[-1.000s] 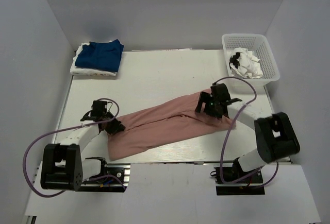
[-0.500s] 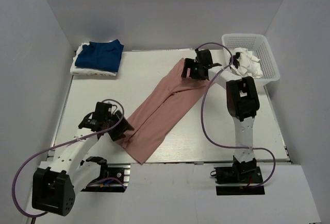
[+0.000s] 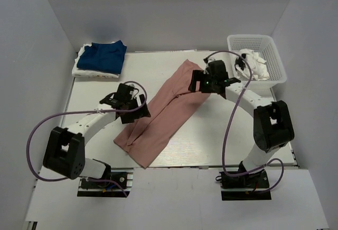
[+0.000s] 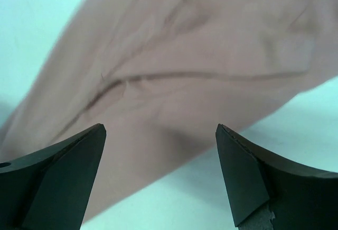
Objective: Fold and stack the t-shirts
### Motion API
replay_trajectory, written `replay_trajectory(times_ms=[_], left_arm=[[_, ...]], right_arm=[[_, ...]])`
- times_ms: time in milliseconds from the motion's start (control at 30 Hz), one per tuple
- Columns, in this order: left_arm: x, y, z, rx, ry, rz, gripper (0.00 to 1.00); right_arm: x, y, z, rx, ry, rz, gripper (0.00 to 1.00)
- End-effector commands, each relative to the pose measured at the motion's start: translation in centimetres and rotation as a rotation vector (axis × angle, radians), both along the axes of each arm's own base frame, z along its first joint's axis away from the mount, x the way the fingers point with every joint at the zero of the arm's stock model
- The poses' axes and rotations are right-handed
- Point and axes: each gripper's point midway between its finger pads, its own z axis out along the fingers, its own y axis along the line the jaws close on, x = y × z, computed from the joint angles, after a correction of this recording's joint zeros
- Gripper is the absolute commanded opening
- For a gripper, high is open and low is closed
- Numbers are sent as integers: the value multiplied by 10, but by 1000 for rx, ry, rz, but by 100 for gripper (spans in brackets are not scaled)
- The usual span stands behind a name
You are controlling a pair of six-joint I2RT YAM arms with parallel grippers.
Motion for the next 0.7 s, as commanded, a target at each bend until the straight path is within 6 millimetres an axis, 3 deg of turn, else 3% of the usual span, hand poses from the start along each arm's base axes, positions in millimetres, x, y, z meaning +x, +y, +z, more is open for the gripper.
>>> replay_trajectory(times_ms=[0, 267, 300, 367, 400, 433, 467, 500, 533, 567, 600, 633, 667], left_arm=[[-14, -11, -13, 31, 19, -77, 100], [-94, -19, -78, 96, 277, -193, 100], [-99, -23, -81, 91, 301, -211, 100], [-107, -37, -89, 78, 336, -255, 100], [-110, -48, -87, 45, 343, -287, 100], [-107, -61, -85, 17, 332, -306, 100], [-104, -79, -81, -6, 320, -350, 100], [-103, -91, -76, -23, 316, -376, 100], [-94, -110, -64, -27, 268, -422, 100], [-90, -120, -59, -29, 245, -438, 100], [-90, -126, -61, -14, 249, -471, 100], [-88, -136, -57, -22, 234, -488, 100], [-86, -152, -46, -26, 211, -531, 100]], right_arm=[[-27, 14, -45, 2, 141, 22, 90], [1, 26, -86, -55, 251, -15, 90], [18, 27, -85, -64, 221, -23, 90], [18, 21, -109, -116, 283, -21, 90], [46, 25, -99, -123, 240, -27, 90], [49, 24, -121, -150, 277, -25, 90], [65, 22, -112, -150, 266, -31, 90], [79, 26, -135, -161, 284, -27, 90], [87, 21, -140, -154, 294, -24, 90], [116, 30, -120, -120, 221, -17, 90], [120, 28, -142, -130, 258, -16, 90], [155, 41, -117, -82, 168, 18, 90], [164, 39, -115, -53, 158, 28, 90]])
